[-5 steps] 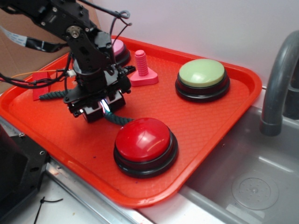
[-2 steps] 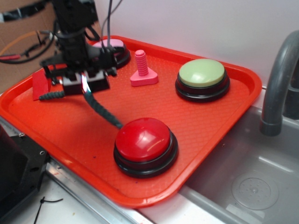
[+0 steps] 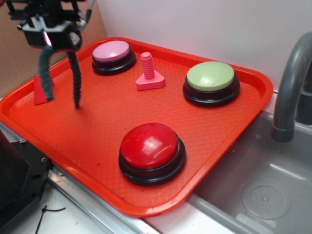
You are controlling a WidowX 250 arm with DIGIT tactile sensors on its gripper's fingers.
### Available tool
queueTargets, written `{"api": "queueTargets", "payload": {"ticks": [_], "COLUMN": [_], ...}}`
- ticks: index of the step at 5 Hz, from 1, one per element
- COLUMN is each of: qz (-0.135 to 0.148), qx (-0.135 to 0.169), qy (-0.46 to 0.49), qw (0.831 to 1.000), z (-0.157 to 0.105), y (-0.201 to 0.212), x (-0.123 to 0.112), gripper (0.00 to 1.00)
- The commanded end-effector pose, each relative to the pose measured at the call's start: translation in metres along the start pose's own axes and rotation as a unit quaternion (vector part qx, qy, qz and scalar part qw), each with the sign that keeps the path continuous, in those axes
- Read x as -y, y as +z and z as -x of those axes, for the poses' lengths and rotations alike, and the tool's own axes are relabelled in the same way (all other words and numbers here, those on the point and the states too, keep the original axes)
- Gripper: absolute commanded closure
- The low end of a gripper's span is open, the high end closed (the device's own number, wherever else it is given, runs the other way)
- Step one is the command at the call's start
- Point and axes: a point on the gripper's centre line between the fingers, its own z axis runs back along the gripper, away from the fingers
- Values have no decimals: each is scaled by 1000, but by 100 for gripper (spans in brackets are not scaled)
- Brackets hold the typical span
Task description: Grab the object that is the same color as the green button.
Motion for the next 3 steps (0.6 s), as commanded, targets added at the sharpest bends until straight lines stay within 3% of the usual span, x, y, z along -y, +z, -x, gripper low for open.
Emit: {"api": "queueTargets", "payload": {"ticks": [1,2,3], "qz": [49,55,46], "qx": [46,65,36], "qy": [-183,-186,-134], "qw": [981,979,989], "z": [-12,-13,-28], "y": [57,60,48], "x": [-5,-6,-13], "gripper": [100,100,100]}}
